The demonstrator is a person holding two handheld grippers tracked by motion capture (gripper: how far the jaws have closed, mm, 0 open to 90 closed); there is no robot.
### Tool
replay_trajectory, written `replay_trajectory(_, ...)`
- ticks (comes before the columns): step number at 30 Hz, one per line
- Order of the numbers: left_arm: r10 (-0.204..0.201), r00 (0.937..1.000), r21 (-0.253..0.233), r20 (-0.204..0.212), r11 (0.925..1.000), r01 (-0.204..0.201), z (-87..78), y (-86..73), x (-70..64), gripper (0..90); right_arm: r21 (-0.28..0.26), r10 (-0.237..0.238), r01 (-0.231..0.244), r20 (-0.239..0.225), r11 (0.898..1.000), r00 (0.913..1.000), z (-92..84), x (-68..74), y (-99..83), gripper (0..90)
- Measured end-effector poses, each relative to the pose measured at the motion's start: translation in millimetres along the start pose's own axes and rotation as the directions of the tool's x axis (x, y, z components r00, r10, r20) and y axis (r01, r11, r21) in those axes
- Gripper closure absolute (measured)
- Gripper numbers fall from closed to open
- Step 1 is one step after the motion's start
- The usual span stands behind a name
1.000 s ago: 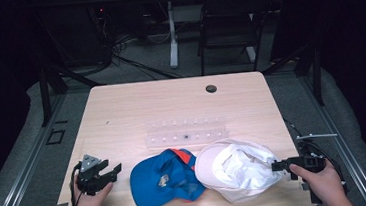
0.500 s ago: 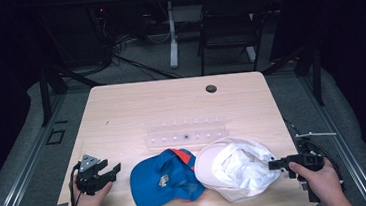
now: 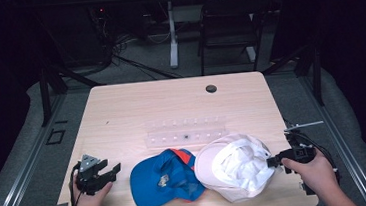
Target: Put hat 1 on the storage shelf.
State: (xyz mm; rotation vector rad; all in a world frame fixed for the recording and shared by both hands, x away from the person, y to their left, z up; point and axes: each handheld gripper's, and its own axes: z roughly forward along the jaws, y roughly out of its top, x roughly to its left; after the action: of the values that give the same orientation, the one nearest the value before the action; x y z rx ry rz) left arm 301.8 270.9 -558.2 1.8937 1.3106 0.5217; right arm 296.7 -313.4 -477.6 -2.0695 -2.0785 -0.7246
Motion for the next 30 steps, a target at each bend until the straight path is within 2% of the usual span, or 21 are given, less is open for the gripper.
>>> replay_trajectory(2, -0.001, 1.0, -0.001, -0.001, 1.0, 0.001, -0.1, 0.0, 0.1, 43.2, 0.025, -0.014, 0.013, 0.031, 1.0, 0.9994, -0.1, 3.3, 2.1, 79.2)
replay_trajectory(4, -0.001, 1.0, 0.0, -0.001, 1.0, 0.001, -0.1, 0.0, 0.0, 43.2, 0.021, -0.01, 0.009, 0.039, 1.0, 0.9992, 0.1, 7.6, 4.1, 79.8)
replay_trajectory(5, -0.001, 1.0, 0.0, 0.0, 1.0, 0.001, 0.0, -0.1, 0.0, 43.2, 0.034, -0.024, 0.023, 0.05, 0.999, 0.9984, -1.1, 8.1, 5.4, 79.9)
replay_trajectory(6, -0.001, 1.0, 0.0, 0.0, 1.0, 0.001, 0.0, -0.1, 0.0, 43.2, 0.027, -0.008, 0.007, 0.045, 1.0, 0.9989, -0.8, 10.4, 6.5, 79.9)
replay_trajectory(7, -0.002, 1.0, 0.0, 0.0, 1.0, 0.002, 0.1, -0.1, 0.0, 43.2, 0.048, -0.011, 0.008, 0.061, 0.999, 0.9981, -2.3, 10.7, 8.0, 80.0)
replay_trajectory(8, -0.002, 1.0, -0.001, -0.001, 1.0, 0.002, 0.1, -0.1, 0.0, 43.2, 0.046, 0.005, -0.008, 0.057, 0.999, 0.9984, -2.3, 12.0, 9.2, 80.2)
replay_trajectory(12, -0.006, 1.0, -0.002, -0.001, 1.0, 0.006, 0.1, -0.2, 0.3, 43.2, 0.067, 0.013, -0.018, 0.08, 0.998, 0.9967, -4.5, 16.5, 15.4, 80.9)
replay_trajectory(19, -0.007, 1.0, 0.0, 0.0, 1.0, 0.007, 0.7, -0.4, 0.2, 43.2, 0.082, -0.009, 0.002, 0.08, 0.997, 0.9967, -15.2, 29.6, 26.3, 81.3)
replay_trajectory(28, -0.005, 1.0, 0.014, 0.002, 0.9999, 0.005, -0.1, -0.2, 2.1, 43.2, 0.101, -0.064, 0.053, 0.113, 0.994, 0.9915, -40.3, 65.3, 46.8, 81.6)
replay_trajectory(30, -0.006, 1.0, 0.013, 0.002, 0.9999, 0.006, 0.1, -0.2, 2.4, 43.2, 0.1, -0.066, 0.056, 0.106, 0.993, 0.9922, -45.8, 72.2, 50.8, 81.6)
